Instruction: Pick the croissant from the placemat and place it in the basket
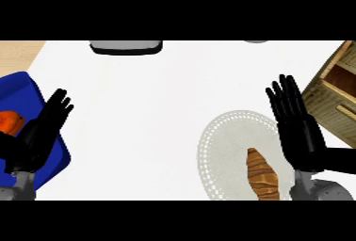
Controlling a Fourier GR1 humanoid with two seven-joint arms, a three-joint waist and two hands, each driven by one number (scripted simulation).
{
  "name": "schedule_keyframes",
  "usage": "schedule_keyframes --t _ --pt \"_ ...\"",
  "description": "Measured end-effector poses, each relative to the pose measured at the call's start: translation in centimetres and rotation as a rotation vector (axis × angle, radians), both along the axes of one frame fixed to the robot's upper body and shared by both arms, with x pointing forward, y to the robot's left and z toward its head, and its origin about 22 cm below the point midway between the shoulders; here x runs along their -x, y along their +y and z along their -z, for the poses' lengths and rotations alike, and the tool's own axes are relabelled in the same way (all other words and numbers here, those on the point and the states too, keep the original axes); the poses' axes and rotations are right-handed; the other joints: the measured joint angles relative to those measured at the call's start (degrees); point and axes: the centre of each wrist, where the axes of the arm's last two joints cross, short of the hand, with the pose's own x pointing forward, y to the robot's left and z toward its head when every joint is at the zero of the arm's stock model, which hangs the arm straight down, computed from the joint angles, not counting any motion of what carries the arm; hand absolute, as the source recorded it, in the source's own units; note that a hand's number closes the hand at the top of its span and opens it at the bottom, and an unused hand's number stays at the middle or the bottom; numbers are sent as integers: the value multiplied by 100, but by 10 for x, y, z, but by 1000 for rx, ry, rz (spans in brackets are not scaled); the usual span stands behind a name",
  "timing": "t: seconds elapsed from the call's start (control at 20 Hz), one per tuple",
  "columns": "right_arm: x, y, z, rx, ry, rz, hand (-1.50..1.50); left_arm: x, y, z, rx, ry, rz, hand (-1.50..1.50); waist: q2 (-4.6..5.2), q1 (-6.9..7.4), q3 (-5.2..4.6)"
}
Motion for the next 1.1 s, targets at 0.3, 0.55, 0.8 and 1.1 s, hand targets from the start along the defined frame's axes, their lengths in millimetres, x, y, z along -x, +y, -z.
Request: schedule_keyframes --t 0.3,0.55,0.8,1.1 --pt "-13 24 -27 -11 -107 -362 150 14 -10 34 -13 169 -28 0 53 -16 -109" --pt "9 67 -37 129 -227 -766 -150 20 -28 47 -6 248 13 0 13 -58 -103" --pt "42 84 -37 347 -272 -806 -150 30 -31 56 -8 295 -27 0 -43 -211 -117" --pt "33 50 -81 825 -352 -597 -150 40 -27 60 -11 298 -62 0 -104 -370 -132"
